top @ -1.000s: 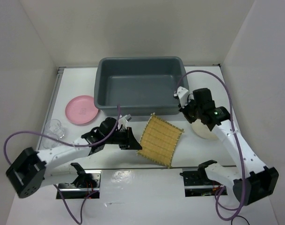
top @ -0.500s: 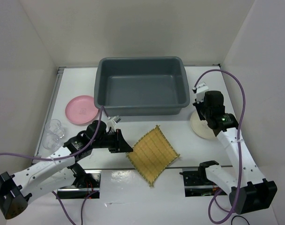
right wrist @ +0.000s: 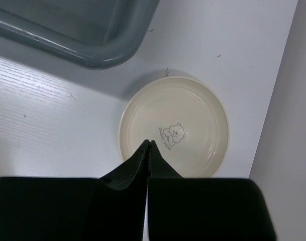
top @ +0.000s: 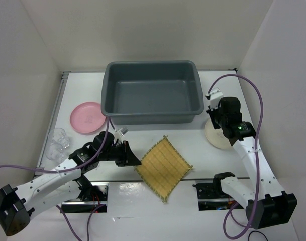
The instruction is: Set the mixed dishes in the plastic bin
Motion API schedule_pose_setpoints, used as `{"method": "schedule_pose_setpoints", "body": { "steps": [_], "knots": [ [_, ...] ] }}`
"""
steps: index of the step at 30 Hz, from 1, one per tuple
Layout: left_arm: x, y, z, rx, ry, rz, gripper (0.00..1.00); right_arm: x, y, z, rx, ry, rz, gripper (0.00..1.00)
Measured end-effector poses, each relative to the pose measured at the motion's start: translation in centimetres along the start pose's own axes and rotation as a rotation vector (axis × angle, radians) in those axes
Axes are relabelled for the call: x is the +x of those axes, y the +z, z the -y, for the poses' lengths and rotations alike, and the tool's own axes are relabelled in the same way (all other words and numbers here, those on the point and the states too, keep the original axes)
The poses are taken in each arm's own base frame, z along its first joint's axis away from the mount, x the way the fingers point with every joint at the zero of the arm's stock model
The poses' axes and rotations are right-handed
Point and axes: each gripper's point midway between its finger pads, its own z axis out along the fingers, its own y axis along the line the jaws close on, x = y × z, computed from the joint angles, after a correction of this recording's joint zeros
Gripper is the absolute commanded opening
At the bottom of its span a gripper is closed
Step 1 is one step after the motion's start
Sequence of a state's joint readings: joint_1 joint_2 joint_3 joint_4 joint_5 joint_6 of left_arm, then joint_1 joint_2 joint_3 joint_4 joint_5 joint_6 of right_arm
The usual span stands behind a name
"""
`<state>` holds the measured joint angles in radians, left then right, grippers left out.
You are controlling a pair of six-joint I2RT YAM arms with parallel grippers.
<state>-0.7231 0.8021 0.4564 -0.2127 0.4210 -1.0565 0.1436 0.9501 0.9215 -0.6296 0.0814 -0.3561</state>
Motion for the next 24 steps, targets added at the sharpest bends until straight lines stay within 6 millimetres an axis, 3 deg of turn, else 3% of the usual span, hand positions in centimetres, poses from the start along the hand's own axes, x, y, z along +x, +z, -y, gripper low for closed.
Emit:
{"method": "schedule_pose_setpoints", "body": {
  "steps": [11, 16, 20, 24],
  "knots": [
    [-4.7, -1.6, 3.3, 0.060, -0.126, 0.134, 0.00, 0.6, 0.3, 0.0, -0.003, 0.005, -0.016, 0.00],
    [-5.6, -0.9, 2.7, 0.030, -0.144, 0.125, 0.00, 0.7, 0.3, 0.2, 0.001, 0.009, -0.018, 0.00],
    [-5.3, 0.0, 1.2, -0.010, -0.139, 0.098, 0.00, 0.7, 0.3, 0.0, -0.009, 0.006, -0.015, 0.00],
    [-4.5, 0.8, -0.7, -0.055, -0.128, 0.064, 0.00, 0.5, 0.4, -1.9, -0.130, -0.057, 0.006, 0.00]
  ]
}}
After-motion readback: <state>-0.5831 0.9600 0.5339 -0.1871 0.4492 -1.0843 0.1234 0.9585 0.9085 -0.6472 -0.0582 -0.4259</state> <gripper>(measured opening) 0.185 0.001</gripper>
